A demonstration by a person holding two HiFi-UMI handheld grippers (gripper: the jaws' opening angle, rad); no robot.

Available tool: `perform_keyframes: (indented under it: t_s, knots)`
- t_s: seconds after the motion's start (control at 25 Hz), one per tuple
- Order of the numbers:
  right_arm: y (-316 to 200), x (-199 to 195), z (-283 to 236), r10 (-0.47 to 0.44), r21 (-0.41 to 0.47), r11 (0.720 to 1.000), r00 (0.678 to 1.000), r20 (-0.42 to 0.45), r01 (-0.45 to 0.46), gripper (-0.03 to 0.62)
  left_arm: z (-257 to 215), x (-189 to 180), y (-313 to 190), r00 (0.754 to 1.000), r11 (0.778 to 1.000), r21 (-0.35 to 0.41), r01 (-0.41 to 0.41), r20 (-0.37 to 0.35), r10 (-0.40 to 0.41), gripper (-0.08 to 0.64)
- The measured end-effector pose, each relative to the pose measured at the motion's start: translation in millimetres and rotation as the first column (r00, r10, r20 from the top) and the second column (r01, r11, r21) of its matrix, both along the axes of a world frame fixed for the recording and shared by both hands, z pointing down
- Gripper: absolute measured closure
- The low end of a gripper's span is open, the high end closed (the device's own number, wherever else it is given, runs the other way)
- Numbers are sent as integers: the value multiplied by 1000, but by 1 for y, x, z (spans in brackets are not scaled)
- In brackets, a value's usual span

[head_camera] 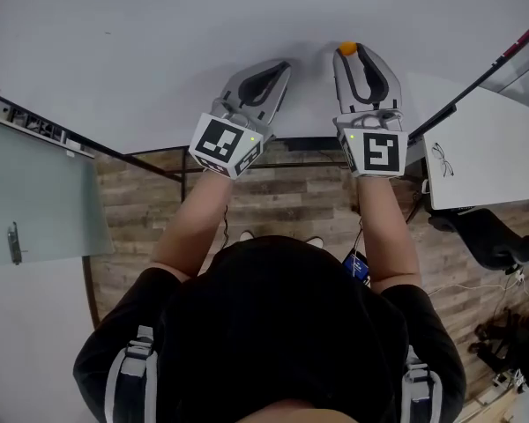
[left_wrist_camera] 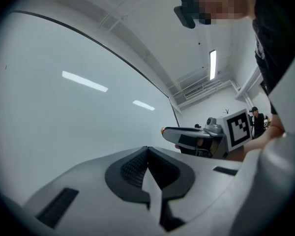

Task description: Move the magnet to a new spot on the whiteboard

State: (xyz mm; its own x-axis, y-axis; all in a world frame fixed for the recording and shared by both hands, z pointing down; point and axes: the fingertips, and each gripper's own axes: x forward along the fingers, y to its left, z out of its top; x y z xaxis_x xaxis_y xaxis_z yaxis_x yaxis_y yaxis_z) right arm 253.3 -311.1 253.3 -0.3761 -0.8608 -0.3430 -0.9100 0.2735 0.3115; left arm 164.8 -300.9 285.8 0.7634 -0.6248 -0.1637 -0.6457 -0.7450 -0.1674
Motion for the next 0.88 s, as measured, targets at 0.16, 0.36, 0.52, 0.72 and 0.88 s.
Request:
perform_keyframes:
  t_s: [0.16, 0.36, 0.52, 0.72, 0.88]
  knots:
    - [11, -6, 15, -53, -71, 996, 998, 18, 54, 476, 6, -9, 8, 1000, 1000, 10, -20, 6, 19, 555]
    - [26, -15, 35, -116, -152, 980, 991, 67, 125, 476, 16, -24, 18, 999, 999, 6, -46, 14, 46, 555]
    - [40, -21, 50, -141, -191, 969, 987, 79, 154, 476, 26, -29, 28, 997, 997, -11, -70, 12, 70, 555]
    - [56, -39, 71, -174, -232, 955, 982, 75, 187, 476, 40, -34, 46, 994, 994, -28, -102, 22, 103, 555]
    - [62, -49, 86, -195, -256, 944, 978, 75, 208, 476, 53, -40, 52, 994, 993, -51, -109, 24, 110, 555]
